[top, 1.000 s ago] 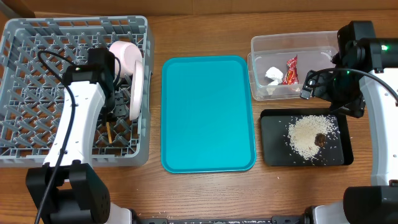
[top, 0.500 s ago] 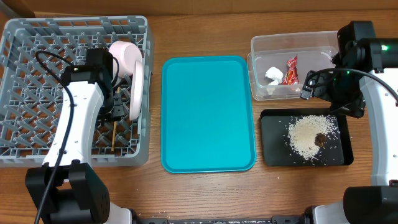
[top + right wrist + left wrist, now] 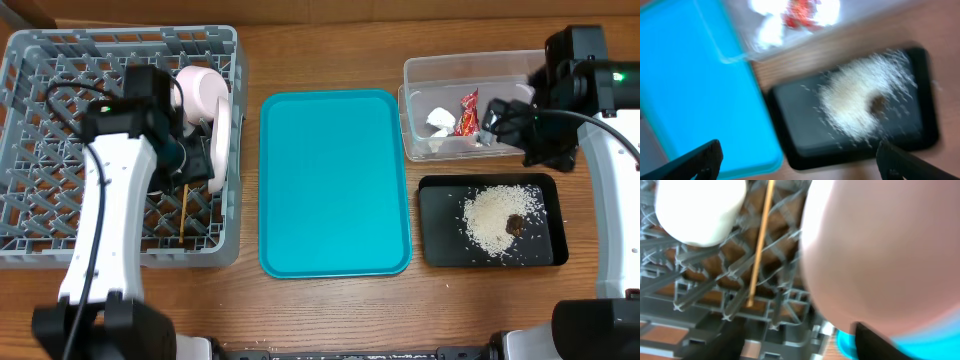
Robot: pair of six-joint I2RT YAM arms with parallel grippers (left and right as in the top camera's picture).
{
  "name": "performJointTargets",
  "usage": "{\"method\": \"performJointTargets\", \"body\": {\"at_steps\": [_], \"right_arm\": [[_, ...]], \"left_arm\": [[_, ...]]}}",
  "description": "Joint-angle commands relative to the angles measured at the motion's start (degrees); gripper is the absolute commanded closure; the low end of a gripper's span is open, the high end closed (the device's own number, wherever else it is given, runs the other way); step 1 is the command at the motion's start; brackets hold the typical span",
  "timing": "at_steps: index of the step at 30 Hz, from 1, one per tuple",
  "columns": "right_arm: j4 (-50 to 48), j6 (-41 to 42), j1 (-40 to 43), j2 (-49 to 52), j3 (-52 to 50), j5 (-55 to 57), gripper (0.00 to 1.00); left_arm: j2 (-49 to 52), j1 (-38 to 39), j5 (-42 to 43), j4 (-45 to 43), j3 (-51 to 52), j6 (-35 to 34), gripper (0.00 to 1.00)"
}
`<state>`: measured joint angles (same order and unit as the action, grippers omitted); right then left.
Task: Sort waste into correct bins and load items into the dishwasher
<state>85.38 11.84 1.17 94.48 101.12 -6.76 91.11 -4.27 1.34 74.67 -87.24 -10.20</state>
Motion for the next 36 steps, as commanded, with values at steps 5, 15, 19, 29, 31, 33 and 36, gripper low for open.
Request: {"method": "performJointTargets", "body": {"at_steps": [5, 15, 19, 29, 31, 33, 36], "right_arm": [[-6.51, -7.58, -3.89, -0.44, 0.17, -7.15, 0.0], [-3.93, -1.75, -4.13, -4.83, -2.34, 0.72, 0.0], [-9.4, -1.77, -4.13, -13.64, -9.81, 0.72, 0.0], [-24.9, -2.21, -4.74, -44.89, -36.24, 2.86, 0.0], [-24.57, -2.21, -4.74, -48.17, -37.81, 2.86, 0.0], [-23.23, -2.21, -4.74, -50.07, -37.97, 2.84, 0.0], [-21.9, -2.21, -4.74, -50.99, -37.97, 2.84, 0.0]], "left_arm": [[-7.61, -0.22, 2.86, 3.48, -3.82, 1.62, 0.0], [-22.34, -0.22, 2.56, 8.04, 0.9, 1.77, 0.0], [-33.48, -0.22, 2.73, 2.36, 7.85, 3.04, 0.0], [-60.37, -0.22, 4.68, -11.74, 26.82, -0.83, 0.0], [-61.59, -0.22, 4.61, -9.99, 27.28, -1.16, 0.0], [-61.64, -0.22, 4.63, -7.21, 27.28, -1.16, 0.0], [-61.59, -0.22, 4.61, -3.15, 27.28, -1.16, 0.0]]}}
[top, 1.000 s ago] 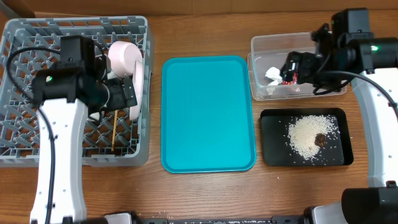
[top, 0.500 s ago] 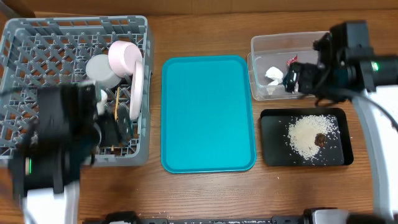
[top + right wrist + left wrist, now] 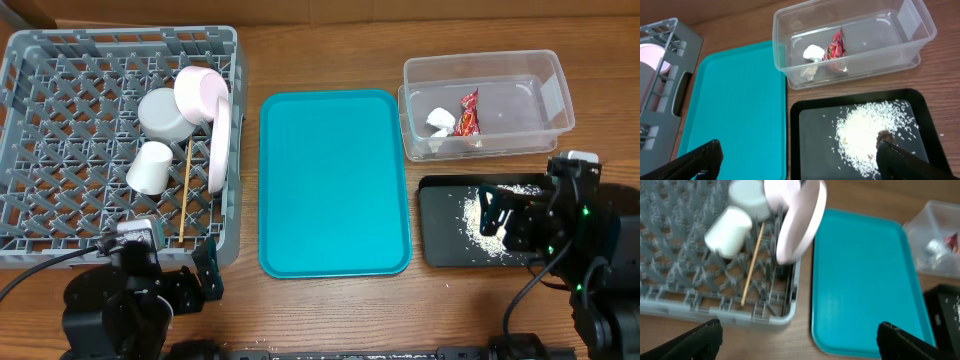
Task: Sort waste into correct bins and load items into the dishwasher
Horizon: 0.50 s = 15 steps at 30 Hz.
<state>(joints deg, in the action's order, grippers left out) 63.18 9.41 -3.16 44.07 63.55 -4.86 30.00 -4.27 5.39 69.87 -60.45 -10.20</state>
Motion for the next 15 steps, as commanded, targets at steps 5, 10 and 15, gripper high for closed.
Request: {"method": "performJointTargets", "body": {"at_steps": [5, 10, 15], "right_arm": [[0.79, 0.22, -0.42, 0.11, -0.39, 0.94, 0.0], [0.79, 0.22, -0.42, 0.57, -0.39, 0.94, 0.0], [0.79, 0.22, -0.42, 0.57, -0.39, 0.94, 0.0]], "left_arm": [[-0.44, -0.22, 0.57, 6.12, 0.5, -1.16, 0.0], [-0.44, -0.22, 0.61, 6.62, 0.5, -1.18, 0.0], [-0.44, -0.22, 0.61, 6.62, 0.5, -1.18, 0.0]]}}
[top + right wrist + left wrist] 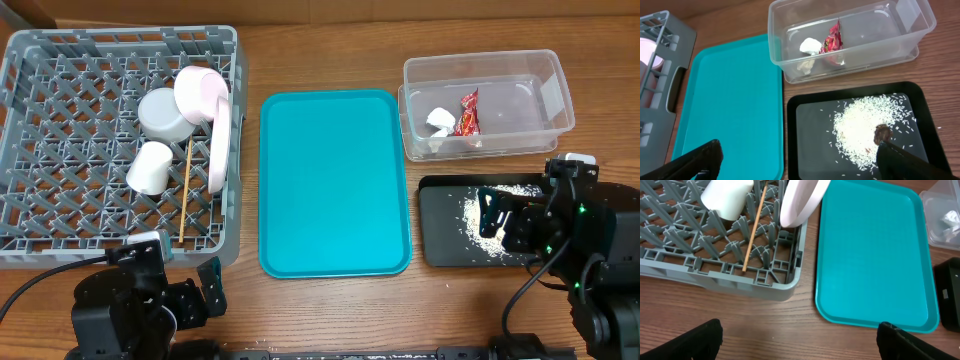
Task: Sort waste into correct bins and load items into the dishwasher
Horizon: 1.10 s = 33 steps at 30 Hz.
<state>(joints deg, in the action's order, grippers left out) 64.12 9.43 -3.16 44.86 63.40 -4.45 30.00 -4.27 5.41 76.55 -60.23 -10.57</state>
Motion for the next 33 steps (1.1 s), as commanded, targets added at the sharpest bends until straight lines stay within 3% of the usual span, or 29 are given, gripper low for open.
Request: {"method": "performJointTargets", "body": {"at_steps": [1, 27, 33], "right_arm": [[-0.15, 0.2, -0.42, -0.22, -0.24, 0.52, 0.0], [-0.33, 0.09, -0.42, -0.28, -0.28, 0.87, 0.0], [-3.37, -0.92, -0.42, -5.88, -2.82, 3.98, 0.0]], "left_arm": [[-0.44, -0.22, 0.59, -0.07, 0.28, -0.81, 0.0], [-0.44, -0.22, 0.59, -0.07, 0.28, -0.81, 0.0], [-0.44, -0.22, 0.59, -0.07, 0.28, -0.81, 0.0]]}}
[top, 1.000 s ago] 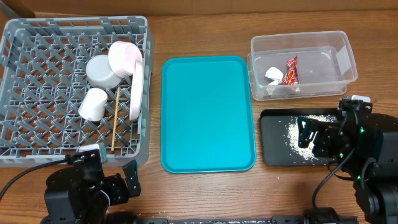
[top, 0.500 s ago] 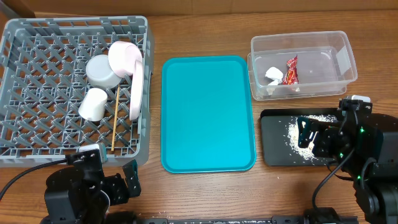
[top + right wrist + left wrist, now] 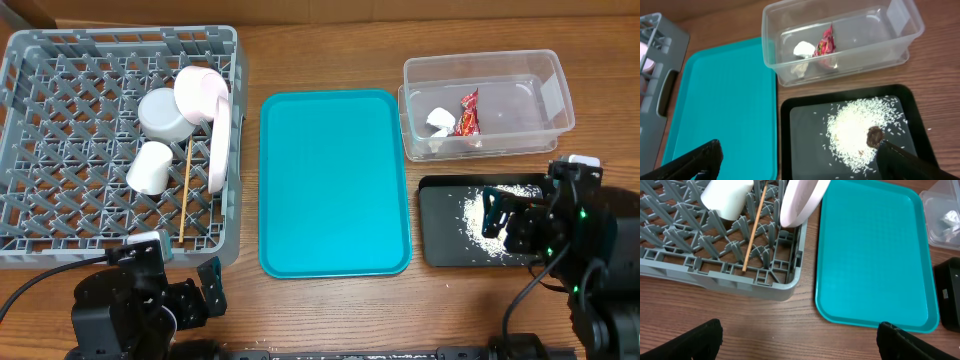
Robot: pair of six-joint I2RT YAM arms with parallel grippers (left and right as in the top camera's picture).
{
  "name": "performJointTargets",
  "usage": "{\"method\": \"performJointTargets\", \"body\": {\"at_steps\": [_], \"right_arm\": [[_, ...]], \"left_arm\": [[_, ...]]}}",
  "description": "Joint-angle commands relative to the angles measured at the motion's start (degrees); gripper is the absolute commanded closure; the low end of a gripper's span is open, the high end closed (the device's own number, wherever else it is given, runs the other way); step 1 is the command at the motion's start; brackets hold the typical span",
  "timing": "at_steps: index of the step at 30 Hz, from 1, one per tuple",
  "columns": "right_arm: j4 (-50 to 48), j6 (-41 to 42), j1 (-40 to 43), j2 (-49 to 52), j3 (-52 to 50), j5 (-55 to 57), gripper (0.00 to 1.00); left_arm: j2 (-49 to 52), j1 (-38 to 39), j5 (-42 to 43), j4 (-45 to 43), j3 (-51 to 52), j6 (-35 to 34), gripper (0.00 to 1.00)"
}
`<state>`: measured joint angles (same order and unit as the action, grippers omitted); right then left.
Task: Sort waste into correct bins and load items into the dishwasher
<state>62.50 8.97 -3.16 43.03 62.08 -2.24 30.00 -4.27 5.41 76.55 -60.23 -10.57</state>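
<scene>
The grey dish rack (image 3: 120, 38) holds a pink bowl (image 3: 198, 92), an upright pink plate (image 3: 218, 140), two white cups (image 3: 162, 113) and a wooden chopstick (image 3: 184, 195). The clear bin (image 3: 480, 62) contains a red wrapper (image 3: 467, 112) and crumpled white paper (image 3: 440, 120). Rice (image 3: 855, 130) and a brown scrap (image 3: 873, 136) lie on the black tray (image 3: 430, 230). The teal tray (image 3: 335, 180) is bare. My left gripper (image 3: 800, 345) is open over bare wood near the rack's front corner. My right gripper (image 3: 800, 162) is open above the black tray's front.
The rack's front wall (image 3: 715, 277) runs close ahead of the left gripper. The teal tray's near edge (image 3: 870, 324) lies to its right. Both arm bases stand at the table's near edge.
The right wrist view has slid slightly, so the bin and black tray sit a little further left in it. The left arm and all objects are unchanged.
At first my left gripper was deep in the rack beside the pink plate, and my right arm was at the clear bin. Later both arms were back at the table's near edge, open and empty, with the plate standing in the rack. They have stayed there.
</scene>
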Motion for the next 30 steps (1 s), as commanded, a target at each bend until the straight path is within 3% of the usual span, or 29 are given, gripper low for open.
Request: {"method": "performJointTargets", "body": {"at_steps": [1, 12, 19, 23, 30], "right_arm": [[-3.39, -0.46, -0.42, -5.92, -2.69, 1.79, 0.0], [-36.5, -1.92, -1.86, -29.77, -30.73, 1.03, 0.0], [-59.08, -1.84, -2.03, -39.91, -49.22, -1.55, 0.0], [-65.11, -1.75, -2.03, -42.91, -55.43, -1.29, 0.0], [-64.24, -1.73, -2.03, -42.91, -59.74, -1.27, 0.0]], "left_arm": [[-0.44, -0.22, 0.59, -0.07, 0.28, -0.81, 0.0], [-0.44, -0.22, 0.59, -0.07, 0.28, -0.81, 0.0], [-0.44, -0.22, 0.59, -0.07, 0.28, -0.81, 0.0], [-0.44, -0.22, 0.59, -0.07, 0.28, -0.81, 0.0], [-0.44, -0.22, 0.59, -0.07, 0.28, -0.81, 0.0]]}}
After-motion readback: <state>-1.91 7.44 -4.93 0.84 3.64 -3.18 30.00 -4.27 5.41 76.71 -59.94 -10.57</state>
